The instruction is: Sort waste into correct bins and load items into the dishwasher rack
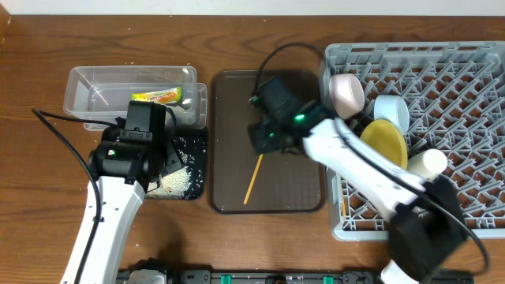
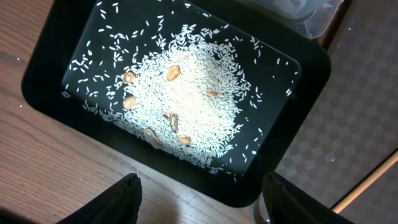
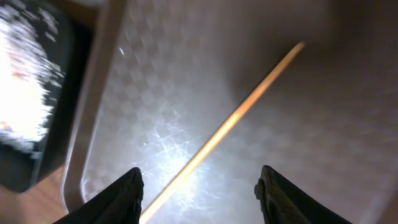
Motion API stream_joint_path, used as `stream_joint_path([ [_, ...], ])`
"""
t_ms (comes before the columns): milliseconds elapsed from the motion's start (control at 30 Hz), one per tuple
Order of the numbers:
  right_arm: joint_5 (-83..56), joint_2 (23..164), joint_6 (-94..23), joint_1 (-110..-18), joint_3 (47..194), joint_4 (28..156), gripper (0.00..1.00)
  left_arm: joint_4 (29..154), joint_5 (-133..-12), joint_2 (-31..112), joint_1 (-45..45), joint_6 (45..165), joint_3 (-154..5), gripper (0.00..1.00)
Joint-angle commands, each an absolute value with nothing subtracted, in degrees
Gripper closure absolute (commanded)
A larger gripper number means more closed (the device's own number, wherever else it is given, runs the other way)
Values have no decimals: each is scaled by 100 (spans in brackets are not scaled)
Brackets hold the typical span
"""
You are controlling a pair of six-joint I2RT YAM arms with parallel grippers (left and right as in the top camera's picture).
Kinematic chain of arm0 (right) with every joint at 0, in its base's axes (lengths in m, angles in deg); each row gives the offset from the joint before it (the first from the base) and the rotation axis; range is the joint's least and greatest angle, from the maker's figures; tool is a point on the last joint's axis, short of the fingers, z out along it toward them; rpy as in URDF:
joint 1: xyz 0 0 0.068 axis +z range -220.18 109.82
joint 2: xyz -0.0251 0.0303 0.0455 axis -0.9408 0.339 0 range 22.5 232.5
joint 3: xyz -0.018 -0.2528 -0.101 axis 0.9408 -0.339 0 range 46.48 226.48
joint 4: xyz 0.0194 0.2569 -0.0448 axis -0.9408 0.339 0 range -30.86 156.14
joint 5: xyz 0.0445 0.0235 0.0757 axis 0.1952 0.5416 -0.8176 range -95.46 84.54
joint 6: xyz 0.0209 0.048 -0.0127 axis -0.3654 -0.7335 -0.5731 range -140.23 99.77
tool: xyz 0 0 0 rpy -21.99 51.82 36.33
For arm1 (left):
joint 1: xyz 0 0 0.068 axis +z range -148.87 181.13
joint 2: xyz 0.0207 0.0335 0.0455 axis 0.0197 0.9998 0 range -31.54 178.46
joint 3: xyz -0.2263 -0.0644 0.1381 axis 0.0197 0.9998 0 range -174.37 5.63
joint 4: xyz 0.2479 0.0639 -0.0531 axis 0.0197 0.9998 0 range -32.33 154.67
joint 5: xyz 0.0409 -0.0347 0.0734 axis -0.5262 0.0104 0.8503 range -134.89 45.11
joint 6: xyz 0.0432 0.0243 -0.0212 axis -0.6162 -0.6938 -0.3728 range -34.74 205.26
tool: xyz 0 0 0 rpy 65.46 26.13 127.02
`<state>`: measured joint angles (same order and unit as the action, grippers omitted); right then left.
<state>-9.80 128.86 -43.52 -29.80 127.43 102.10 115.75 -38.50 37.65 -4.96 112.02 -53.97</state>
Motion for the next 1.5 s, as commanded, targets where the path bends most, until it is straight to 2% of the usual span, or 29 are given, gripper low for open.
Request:
stream_joint_path([
  [0,-831,13336,-5062,-2796,12736,10194,42,11588,-3778,3780,-467,11128,-5372,35],
  [267,-829,14104,-5539,-2698,12736,10229,47,11588,-3778,3780,-467,11128,-5372,34],
  [367,-802,14189,-5563,-2698,12736,10326,62,11588,-3778,3780,-467,11128,-5372,34],
  [533,-453,14202,-5723,-2713,12736,10590,76,11588,-3778,3780,-467,11128,-5372,34],
  [700,-422,14195,-5749,-2796,12741,10675,99,11590,-3778,3780,-467,11128,-5372,35],
  [933,-442,13741,-5261,-2993,12981,11069,99,11588,-3778,3780,-467,11128,-5372,35],
  [1167,-435,12585,-4343,-3430,13167,11921,99,11586,-3778,3780,-467,11126,-5372,34],
  [1467,-396,11796,-3766,-4471,13163,13180,99,11566,-3778,3780,-467,11128,-5372,34],
])
